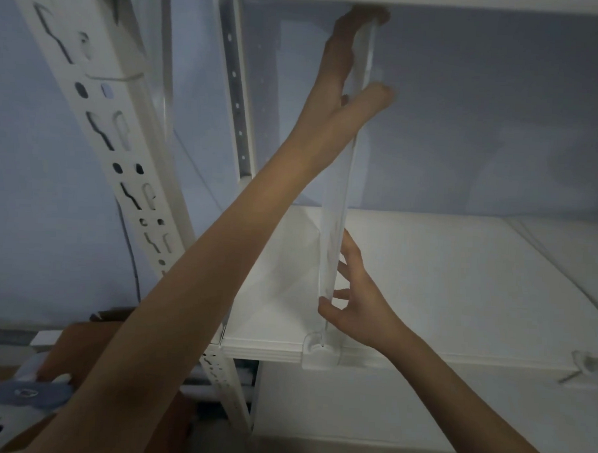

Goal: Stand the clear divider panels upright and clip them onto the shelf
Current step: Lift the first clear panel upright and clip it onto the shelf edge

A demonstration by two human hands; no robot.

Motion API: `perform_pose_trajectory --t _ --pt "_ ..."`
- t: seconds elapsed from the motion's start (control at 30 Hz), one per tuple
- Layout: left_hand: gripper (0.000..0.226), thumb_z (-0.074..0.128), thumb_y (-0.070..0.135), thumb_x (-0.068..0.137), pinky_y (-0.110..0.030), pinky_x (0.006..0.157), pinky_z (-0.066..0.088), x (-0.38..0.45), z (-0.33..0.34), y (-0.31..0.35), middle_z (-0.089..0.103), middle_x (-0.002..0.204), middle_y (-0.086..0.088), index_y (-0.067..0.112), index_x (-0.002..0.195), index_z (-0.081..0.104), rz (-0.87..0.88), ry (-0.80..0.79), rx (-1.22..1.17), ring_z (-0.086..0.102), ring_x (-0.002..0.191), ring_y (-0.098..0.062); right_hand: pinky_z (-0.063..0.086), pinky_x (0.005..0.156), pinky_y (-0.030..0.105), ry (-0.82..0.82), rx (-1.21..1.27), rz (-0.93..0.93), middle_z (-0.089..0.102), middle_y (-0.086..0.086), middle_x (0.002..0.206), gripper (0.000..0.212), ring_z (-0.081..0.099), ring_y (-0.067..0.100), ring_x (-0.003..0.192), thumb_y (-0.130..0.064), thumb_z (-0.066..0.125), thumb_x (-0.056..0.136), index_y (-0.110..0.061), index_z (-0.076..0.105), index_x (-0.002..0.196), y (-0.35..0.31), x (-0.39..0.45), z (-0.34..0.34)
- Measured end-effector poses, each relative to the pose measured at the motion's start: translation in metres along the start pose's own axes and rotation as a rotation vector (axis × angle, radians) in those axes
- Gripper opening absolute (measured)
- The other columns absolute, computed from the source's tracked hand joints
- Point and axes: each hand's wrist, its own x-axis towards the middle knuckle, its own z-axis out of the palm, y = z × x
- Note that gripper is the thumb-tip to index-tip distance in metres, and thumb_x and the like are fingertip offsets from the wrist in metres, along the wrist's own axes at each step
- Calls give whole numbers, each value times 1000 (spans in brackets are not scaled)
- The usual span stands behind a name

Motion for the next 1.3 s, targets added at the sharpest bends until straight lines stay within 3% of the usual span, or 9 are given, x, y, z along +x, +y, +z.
perform_pose_trajectory --t 0.1,0.27,0.33,0.43,0.6,0.8,0.9,1.07,1.3 --pt "66 56 21 72 1 85 38 1 -7 -2 35 130 -9 6 130 28 27 -5 -1 34 127 -26 43 109 37 -36 95 5 1 -29 155 112 15 11 148 -11 75 78 -58 -6 138 -8 9 -15" --pt "69 59 18 71 3 85 35 -1 -13 -6 38 123 -1 3 131 29 -16 -10 -55 33 131 -27 40 108 31 -200 15 -5 -8 -42 146 119 21 6 145 -13 72 79 -62 -22 133 -22 33 -31" --pt "75 59 27 68 -3 89 38 -2 -14 -9 39 124 -1 4 132 29 -11 -12 -66 34 131 -29 46 92 15 -217 -76 22 7 -22 157 118 48 5 125 -18 67 81 -56 -32 133 -21 36 -22" --pt "72 52 35 64 -9 91 39 -5 -15 -10 40 129 -5 16 130 32 -31 -1 -102 34 132 -32 49 83 14 -197 -175 -5 29 5 154 110 60 9 98 -26 54 81 -58 -43 122 -15 36 -7" --pt "69 50 28 63 -1 88 36 -6 -9 -8 37 120 -6 5 126 31 55 -11 -48 38 118 -23 55 89 42 -130 -140 35 56 5 125 95 63 33 97 -23 41 86 -47 -37 134 -15 27 1" --pt "72 51 27 61 -1 88 37 -6 -15 -10 34 120 -11 1 125 30 72 0 -18 37 120 -33 53 68 39 -64 -186 67 63 19 90 95 60 36 71 -22 38 87 -68 -40 115 -12 24 8" --pt "78 52 27 61 -3 90 38 -8 -19 -11 34 123 -12 -2 129 28 63 1 -1 33 126 -38 53 69 28 -49 -184 75 62 -1 92 95 62 24 71 -13 40 93 -60 -37 123 -15 22 11" --pt "65 58 15 63 4 85 35 -10 -13 -6 34 132 -13 25 121 31 4 -2 -6 36 125 -24 43 59 7 -75 -147 136 47 -25 85 83 57 -5 64 -6 40 94 -28 -19 148 -16 20 10" --pt "57 56 13 65 8 74 32 -11 -2 1 33 127 11 45 105 33 -16 -25 16 34 110 16 43 65 2 -41 -110 166 48 -29 98 76 59 4 81 -5 40 94 -22 -9 151 -14 13 8"
